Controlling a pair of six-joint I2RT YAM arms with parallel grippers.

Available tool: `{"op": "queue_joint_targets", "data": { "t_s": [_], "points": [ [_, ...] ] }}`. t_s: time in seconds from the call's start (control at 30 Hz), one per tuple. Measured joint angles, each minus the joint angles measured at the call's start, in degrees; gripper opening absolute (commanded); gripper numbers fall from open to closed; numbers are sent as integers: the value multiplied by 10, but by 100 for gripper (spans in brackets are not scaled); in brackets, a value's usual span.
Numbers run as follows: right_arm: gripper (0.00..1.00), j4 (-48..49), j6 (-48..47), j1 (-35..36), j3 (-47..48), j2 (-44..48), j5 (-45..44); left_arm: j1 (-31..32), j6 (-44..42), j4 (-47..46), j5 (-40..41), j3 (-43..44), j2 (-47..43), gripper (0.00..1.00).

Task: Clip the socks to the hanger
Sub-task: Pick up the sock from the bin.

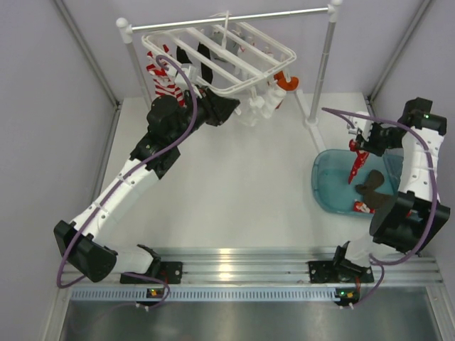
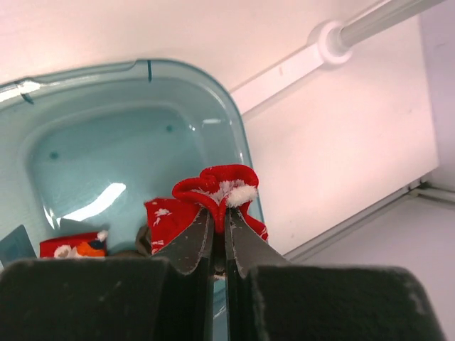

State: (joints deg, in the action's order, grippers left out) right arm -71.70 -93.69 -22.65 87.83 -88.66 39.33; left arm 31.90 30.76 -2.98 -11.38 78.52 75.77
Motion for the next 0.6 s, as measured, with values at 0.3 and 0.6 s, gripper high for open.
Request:
{"op": "queue_joint_targets", "data": {
  "t_s": [0.3,0.6],
  "points": [
    [0,-36,10,9,26,33,55,0,0,0,-4,-1,0,0],
    [0,30,233,155,46,87,155,-1,0,-1,-10,-1,0,0]
  ]
}}
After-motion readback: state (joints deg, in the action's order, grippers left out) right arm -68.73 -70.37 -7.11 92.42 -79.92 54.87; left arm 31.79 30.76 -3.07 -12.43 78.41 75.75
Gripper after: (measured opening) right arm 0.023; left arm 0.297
